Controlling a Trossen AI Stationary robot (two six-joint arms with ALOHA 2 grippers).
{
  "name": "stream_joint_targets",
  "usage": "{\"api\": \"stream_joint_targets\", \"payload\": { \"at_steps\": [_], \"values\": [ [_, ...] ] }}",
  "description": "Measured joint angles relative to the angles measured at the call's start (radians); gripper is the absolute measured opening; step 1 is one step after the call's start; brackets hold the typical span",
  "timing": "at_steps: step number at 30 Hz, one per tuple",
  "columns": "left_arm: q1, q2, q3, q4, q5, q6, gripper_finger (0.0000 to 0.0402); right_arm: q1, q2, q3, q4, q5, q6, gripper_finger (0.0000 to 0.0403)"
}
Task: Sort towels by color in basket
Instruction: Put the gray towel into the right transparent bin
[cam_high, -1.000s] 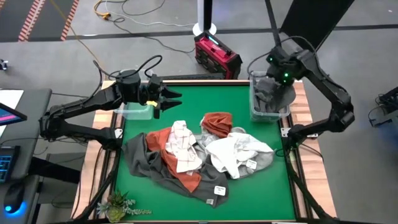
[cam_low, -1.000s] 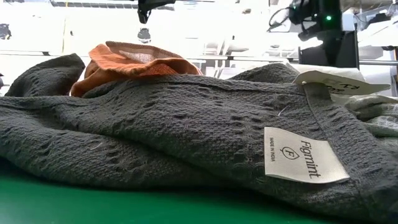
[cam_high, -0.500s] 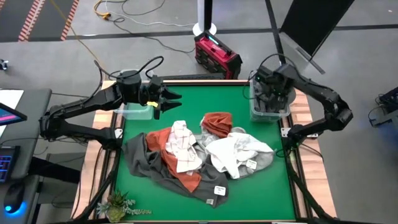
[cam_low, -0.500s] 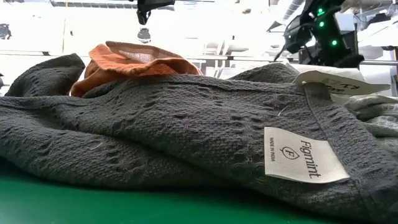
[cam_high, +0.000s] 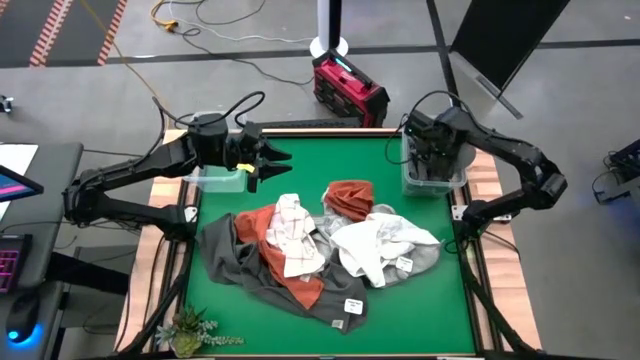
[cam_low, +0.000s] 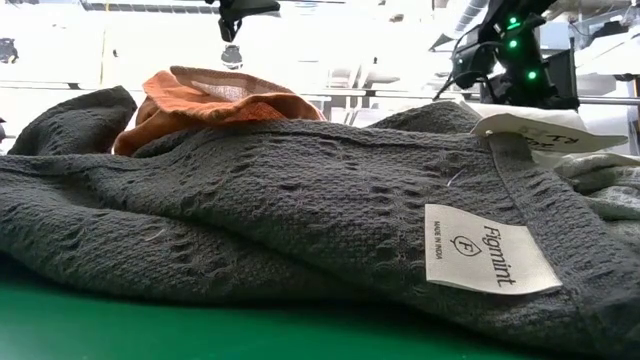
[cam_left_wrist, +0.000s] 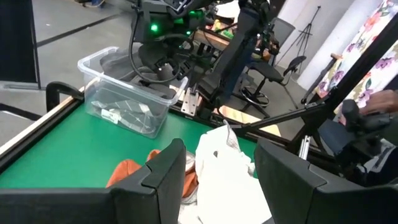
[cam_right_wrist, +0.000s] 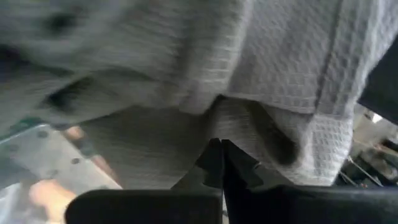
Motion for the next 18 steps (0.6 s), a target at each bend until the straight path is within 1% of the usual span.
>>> {"api": "stream_joint_targets", "payload": {
  "at_steps": [7, 11, 12, 14, 18],
  "values": [
    [0.0, 0.0, 0.0, 0.0, 0.0, -0.002, 0.018, 0.092, -0.025, 0.118, 0.031, -0.139, -0.003, 0.0013],
    [0.0, 0.0, 0.0, 0.0, 0.0, -0.004, 0.018, 0.107, -0.042, 0.184, 0.092, -0.149, -0.003, 0.0018],
    [0.0, 0.0, 0.0, 0.0, 0.0, -0.004, 0.018, 0.102, -0.042, 0.195, 0.096, -0.149, -0.003, 0.0029],
    [0.0, 0.0, 0.0, 0.001, 0.0, -0.004, 0.018, 0.081, -0.032, 0.21, 0.08, -0.149, -0.003, 0.0065],
    [0.0, 0.0, 0.0, 0.001, 0.0, -0.004, 0.018, 0.05, 0.03, 0.215, -0.012, -0.148, 0.024, 0.0163]
  ]
}}
